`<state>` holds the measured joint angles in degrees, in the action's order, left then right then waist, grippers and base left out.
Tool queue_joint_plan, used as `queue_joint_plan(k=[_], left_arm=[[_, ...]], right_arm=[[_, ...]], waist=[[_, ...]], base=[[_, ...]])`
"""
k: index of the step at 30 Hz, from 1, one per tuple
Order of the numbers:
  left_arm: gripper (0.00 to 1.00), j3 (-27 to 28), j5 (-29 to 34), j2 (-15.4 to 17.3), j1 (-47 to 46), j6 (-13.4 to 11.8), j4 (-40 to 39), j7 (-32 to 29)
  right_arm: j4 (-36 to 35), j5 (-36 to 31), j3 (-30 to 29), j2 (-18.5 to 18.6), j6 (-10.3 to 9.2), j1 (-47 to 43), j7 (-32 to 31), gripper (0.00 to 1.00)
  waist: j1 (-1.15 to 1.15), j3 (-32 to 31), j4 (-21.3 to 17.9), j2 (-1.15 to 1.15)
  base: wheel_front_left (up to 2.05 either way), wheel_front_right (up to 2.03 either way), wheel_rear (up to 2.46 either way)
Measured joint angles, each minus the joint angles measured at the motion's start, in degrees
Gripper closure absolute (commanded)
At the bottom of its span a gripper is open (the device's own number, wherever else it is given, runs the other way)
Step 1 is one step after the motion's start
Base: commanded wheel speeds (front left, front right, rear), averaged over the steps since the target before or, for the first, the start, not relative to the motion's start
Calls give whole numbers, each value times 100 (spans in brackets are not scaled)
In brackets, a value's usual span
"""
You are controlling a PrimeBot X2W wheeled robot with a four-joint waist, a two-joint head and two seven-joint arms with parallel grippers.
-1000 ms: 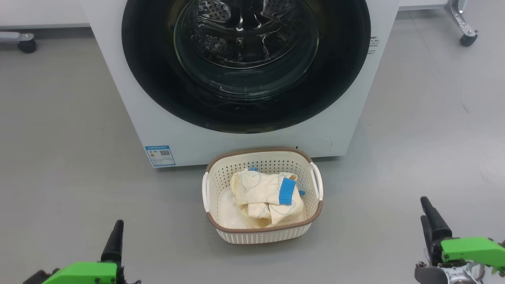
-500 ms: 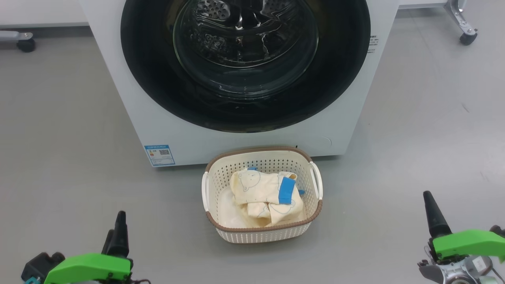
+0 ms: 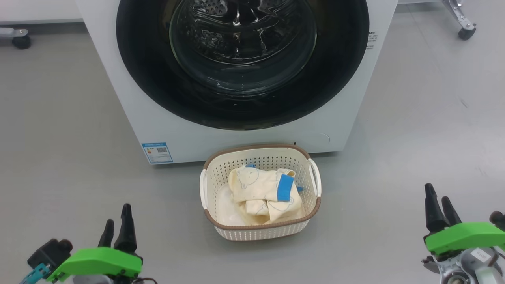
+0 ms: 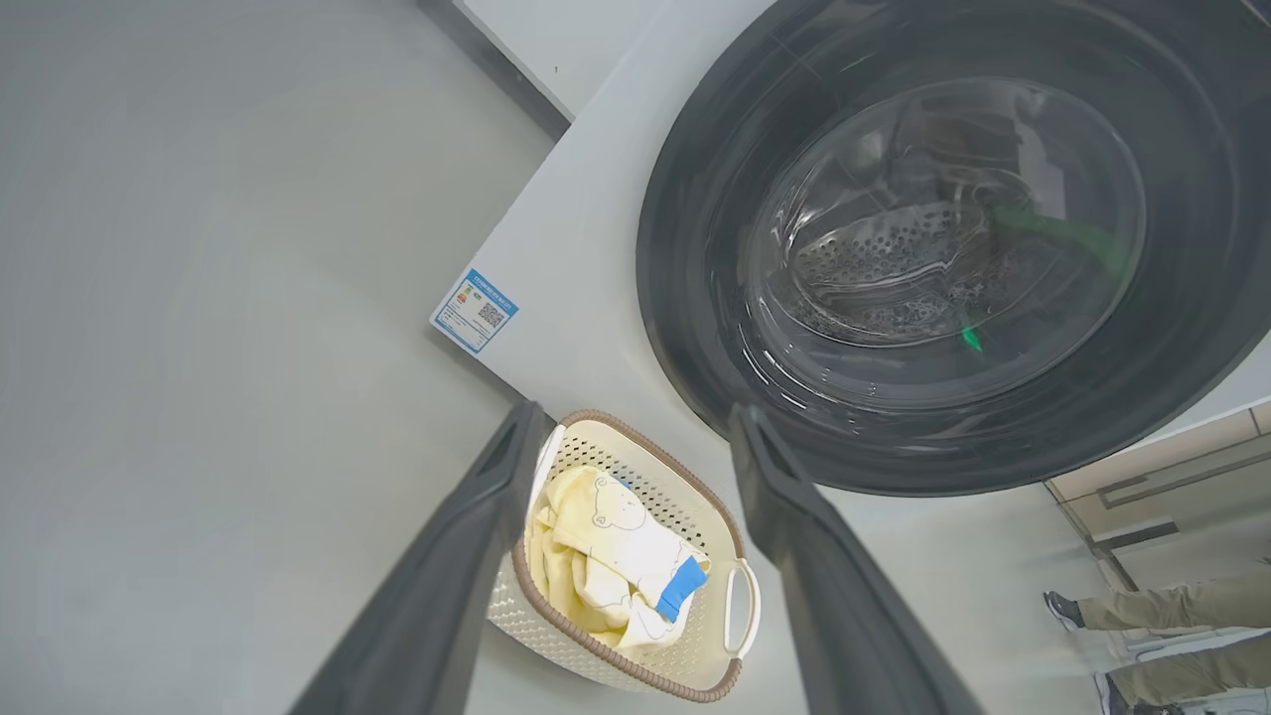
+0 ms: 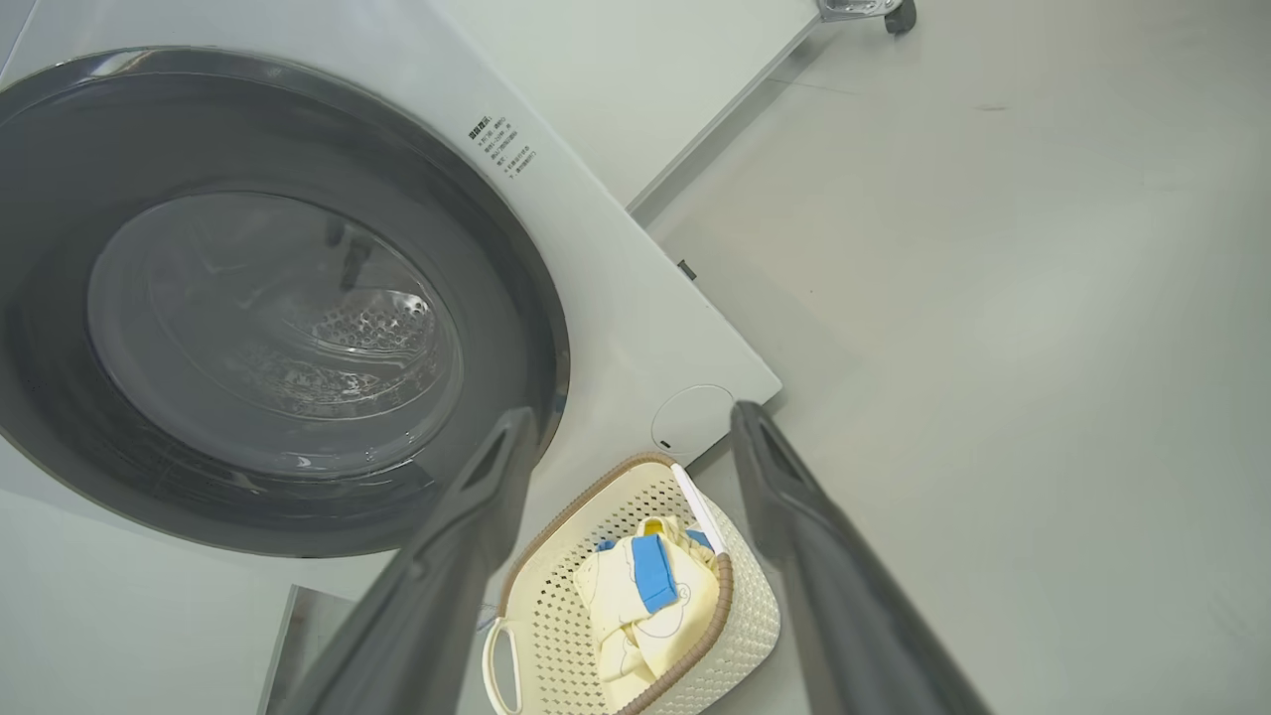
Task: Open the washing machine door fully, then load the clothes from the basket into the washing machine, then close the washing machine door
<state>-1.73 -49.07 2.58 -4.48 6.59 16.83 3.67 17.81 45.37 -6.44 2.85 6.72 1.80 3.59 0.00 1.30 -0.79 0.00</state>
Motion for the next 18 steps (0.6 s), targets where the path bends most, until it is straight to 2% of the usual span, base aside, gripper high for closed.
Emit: queue_joint_plan(k=[18], left_arm=[[0,-200,1218,34,-131,-7,167,288]], right_arm=[[-31,-1625,9,0,1,16,175,0]], waist=[[0,14,-10,0]], base=[[0,0,0]])
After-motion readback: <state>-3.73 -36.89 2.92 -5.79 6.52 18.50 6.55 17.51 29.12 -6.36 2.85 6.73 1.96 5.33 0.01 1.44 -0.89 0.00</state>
